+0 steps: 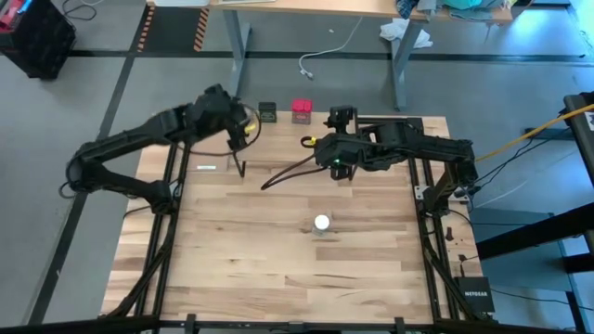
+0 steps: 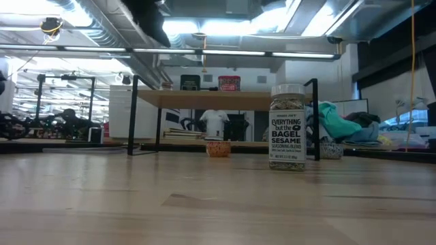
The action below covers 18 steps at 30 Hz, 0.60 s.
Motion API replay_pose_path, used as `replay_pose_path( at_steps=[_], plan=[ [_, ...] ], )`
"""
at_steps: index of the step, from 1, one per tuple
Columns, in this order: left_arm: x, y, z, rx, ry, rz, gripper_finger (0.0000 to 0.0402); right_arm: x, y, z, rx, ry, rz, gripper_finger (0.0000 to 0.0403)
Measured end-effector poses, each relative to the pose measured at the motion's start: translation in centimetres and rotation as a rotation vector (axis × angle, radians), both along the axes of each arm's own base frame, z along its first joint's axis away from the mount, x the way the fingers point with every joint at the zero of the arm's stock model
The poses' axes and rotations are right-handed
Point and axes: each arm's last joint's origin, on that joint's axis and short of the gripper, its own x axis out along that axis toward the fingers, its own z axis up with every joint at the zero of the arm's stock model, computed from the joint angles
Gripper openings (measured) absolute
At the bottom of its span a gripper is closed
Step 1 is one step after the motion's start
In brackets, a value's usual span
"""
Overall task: Shelf spices
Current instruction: Remove the transparent seasoning bottle from the shelf
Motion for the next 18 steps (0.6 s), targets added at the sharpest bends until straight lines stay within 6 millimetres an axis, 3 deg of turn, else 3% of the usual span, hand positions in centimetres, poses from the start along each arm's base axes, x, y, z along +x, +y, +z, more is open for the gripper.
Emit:
replay_pose_path(
  at_steps=[3, 6, 11, 18],
  plan=[
    [0.3, 1.4, 2.0, -0.065, 0.074, 0.0, 0.032, 0.1, -0.2, 0.0, 0.001, -0.008, -0.006, 0.0326],
    [0.8, 3.3, 2.4, -0.145, 0.16, -0.01, 0.032, 0.1, -0.3, 0.0, 0.007, -0.008, -0.007, 0.0326],
    [1.4, 6.5, 0.9, -0.243, 0.306, -0.013, 0.032, 0.1, -0.3, 0.0, 0.022, -0.004, 0.003, 0.0326],
    [1.8, 9.5, -1.2, -0.361, 0.319, -0.068, 0.032, -0.2, -0.3, -0.3, 0.051, 0.038, 0.017, 0.0326]
  ],
)
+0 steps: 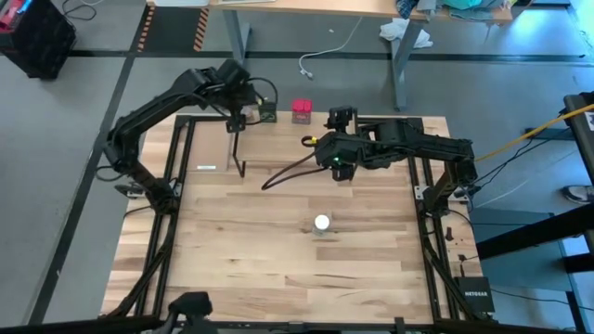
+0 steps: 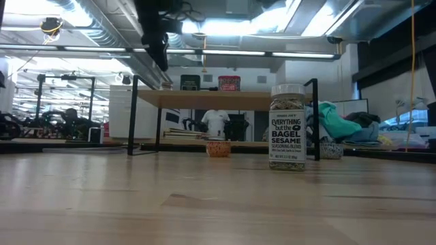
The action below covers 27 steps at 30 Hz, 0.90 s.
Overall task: Shelf spices
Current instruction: Remove the transparent seasoning bottle from the shelf
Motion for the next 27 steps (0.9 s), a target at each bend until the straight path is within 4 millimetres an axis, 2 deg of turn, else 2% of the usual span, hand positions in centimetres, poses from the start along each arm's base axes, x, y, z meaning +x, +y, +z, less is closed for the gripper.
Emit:
replay_pose_path(
  at_steps=[8, 16, 22, 27],
  plan=[
    [0.4, 2.2, -2.4, -0.167, -0.023, -0.002, 0.032, 0.0, 0.0, 0.0, 0.006, 0.006, 0.002, 0.0326],
    [1.6, 3.6, -4.1, -0.182, -0.021, -0.001, 0.032, 0.0, 0.0, -0.1, 0.018, 0.004, 0.005, 0.0326],
    [2.1, 4.1, -5.9, -0.227, 0.053, -0.006, 0.032, 0.0, 0.1, -0.1, 0.018, 0.004, 0.005, 0.0326],
    [2.1, 4.1, -6.2, -0.239, 0.092, -0.023, 0.0312, -0.1, 0.0, -0.1, 0.018, 0.004, 0.004, 0.0326]
  ],
)
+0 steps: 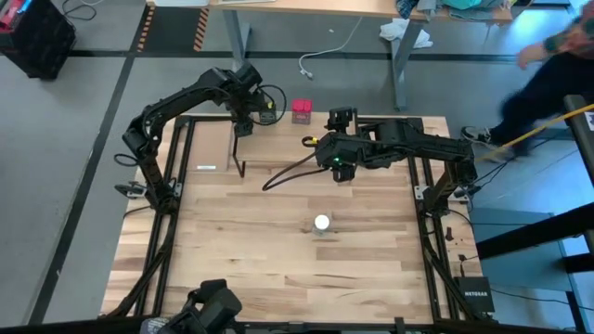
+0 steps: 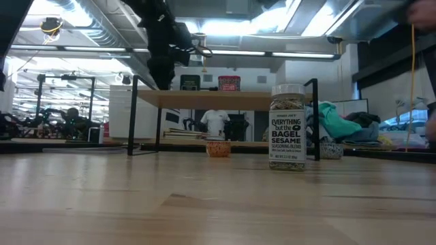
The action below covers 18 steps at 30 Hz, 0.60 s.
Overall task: Shelf spices
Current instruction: Remove the transparent seasoning bottle from the shelf
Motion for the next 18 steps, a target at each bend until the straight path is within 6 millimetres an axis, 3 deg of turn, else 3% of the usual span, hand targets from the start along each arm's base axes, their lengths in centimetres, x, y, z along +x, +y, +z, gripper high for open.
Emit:
replay_pose_path(
  at_steps=[4, 10, 18],
  plan=[
    [-0.2, -0.1, -0.1, 0.002, 0.034, -0.002, 0.0271, 0.0, 0.0, 0.0, 0.0, -0.001, 0.0, 0.0326],
    [-0.2, -0.1, 0.0, 0.011, 0.041, -0.032, 0.0174, 0.1, 0.0, 0.0, 0.0, -0.007, 0.0, 0.0326],
    [0.4, -1.2, 0.4, 0.018, 0.035, -0.06, 0.0174, 0.0, 0.0, 0.0, -0.007, -0.008, -0.004, 0.0326]
  ],
)
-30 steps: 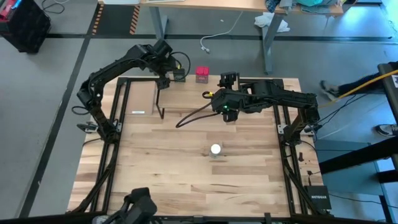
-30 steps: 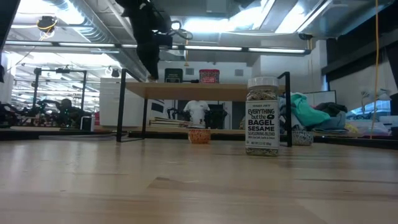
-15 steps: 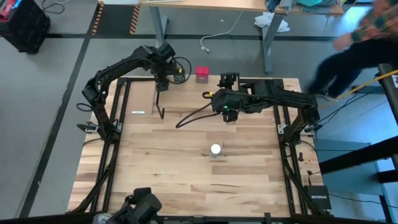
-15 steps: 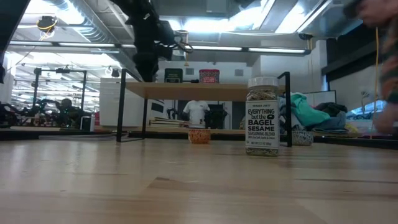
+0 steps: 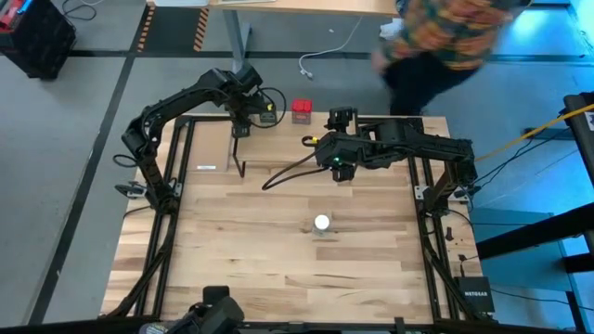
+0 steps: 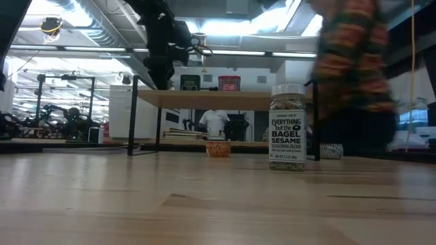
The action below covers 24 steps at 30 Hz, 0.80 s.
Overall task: Shelf spices
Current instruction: Remove the transparent seasoning bottle from the shelf
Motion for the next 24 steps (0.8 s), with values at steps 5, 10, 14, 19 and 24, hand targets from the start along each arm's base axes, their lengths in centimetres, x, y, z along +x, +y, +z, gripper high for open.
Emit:
replay_pose_path(
  at_steps=[5, 10, 14, 19, 24],
  plan=[
    [0.0, -2.4, 1.8, 0.016, -0.022, -0.037, 0.0174, 0.0, 0.0, 0.0, 0.0, -0.001, 0.0, 0.0326],
    [-0.7, -6.4, 4.0, -0.017, -0.029, -0.042, 0.0174, 0.0, 0.0, 0.0, 0.0, -0.001, 0.0, 0.0326],
    [-0.8, -10.4, 5.4, -0.114, -0.074, -0.094, 0.0174, 0.1, 0.0, 0.1, -0.002, -0.013, 0.004, 0.0326],
    [0.3, -15.1, 5.8, -0.203, -0.096, -0.188, 0.0174, 0.6, 0.1, 0.3, -0.001, -0.049, 0.039, 0.0326],
    [2.2, -19.7, 4.0, -0.234, -0.111, -0.266, 0.0174, 0.7, 0.1, 0.3, 0.019, -0.054, 0.056, 0.0326]
  ],
)
